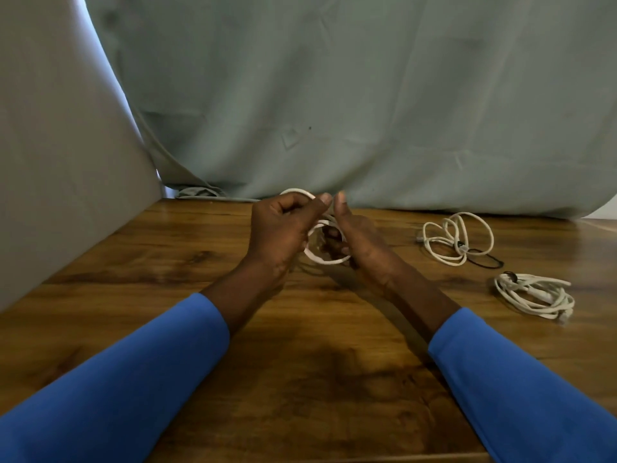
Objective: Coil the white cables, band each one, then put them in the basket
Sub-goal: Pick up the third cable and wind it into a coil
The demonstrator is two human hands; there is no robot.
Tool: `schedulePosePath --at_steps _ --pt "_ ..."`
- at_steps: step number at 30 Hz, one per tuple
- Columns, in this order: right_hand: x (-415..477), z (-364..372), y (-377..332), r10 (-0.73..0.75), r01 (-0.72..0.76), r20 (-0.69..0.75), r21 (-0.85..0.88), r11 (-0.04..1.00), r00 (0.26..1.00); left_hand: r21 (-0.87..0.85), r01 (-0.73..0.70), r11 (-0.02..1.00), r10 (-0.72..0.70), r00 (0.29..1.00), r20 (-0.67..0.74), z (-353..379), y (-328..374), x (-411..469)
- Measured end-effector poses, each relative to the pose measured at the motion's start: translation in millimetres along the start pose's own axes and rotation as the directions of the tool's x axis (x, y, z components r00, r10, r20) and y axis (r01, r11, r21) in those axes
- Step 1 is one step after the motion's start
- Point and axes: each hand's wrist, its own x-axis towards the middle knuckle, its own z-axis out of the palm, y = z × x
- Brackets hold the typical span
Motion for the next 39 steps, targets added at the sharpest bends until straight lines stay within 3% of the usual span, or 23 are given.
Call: schedulePosePath --at_steps 2,4,6,9,13,17,19,21,23,27,29,34,39 --pt "-4 2 -3 -0.003 0.003 0.010 0.045 0.999 1.000 0.111 0.011 0.994 0.000 0.995 -0.096 -4 -4 3" --pt "-6 3 -4 0.024 -0.026 0.021 0.113 0.993 0.999 0.364 -0.049 0.930 0.110 0.983 -0.148 -12 -7 7" --pt "-6 1 -5 0.055 -0.062 0.039 0.216 0.974 0.998 0.522 -0.193 0.831 0.251 0.967 -0.042 -16 -4 7" --pt "-1 -7 -4 0.086 -0.080 -0.003 0.357 0.931 0.996 0.423 -0.311 0.851 0.237 0.946 0.219 -16 -8 10" --pt "-2 -13 -3 0.182 -0.161 -0.010 0.418 0.894 0.983 0.259 -0.151 0.954 0.038 0.918 0.394 -19 -18 13" --pt "1 -21 4 0.249 -0.200 -0.042 0.472 0.859 0.968 0.153 0.123 0.981 -0.178 0.888 0.424 -16 -11 2" --pt "4 -23 8 0.243 -0.185 -0.086 0.426 0.886 0.966 0.178 0.230 0.957 -0.287 0.843 0.456 -12 -4 -1" --pt "7 -23 12 0.225 -0.158 -0.153 0.357 0.921 0.962 0.219 0.177 0.960 -0.267 0.819 0.508 -5 -4 -6" --pt "5 -21 11 0.209 -0.143 -0.181 0.323 0.936 0.961 0.200 0.072 0.977 -0.168 0.841 0.515 4 -12 -11" --pt "1 -17 8 0.176 -0.124 -0.114 0.366 0.922 0.978 0.251 -0.042 0.967 -0.059 0.922 0.382 3 -27 -4" --pt "3 -13 7 0.153 -0.090 -0.155 0.352 0.931 0.976 0.287 -0.109 0.952 0.011 0.946 0.324 1 -24 0" --pt "8 -7 15 -0.049 0.065 -0.294 0.044 0.997 0.954 0.354 -0.213 0.910 0.121 0.956 0.266 6 -24 -2" --pt "8 -9 26 -0.283 0.212 -0.196 -0.318 0.924 0.939 0.523 -0.343 0.780 0.254 0.938 0.236 -1 -21 -1"
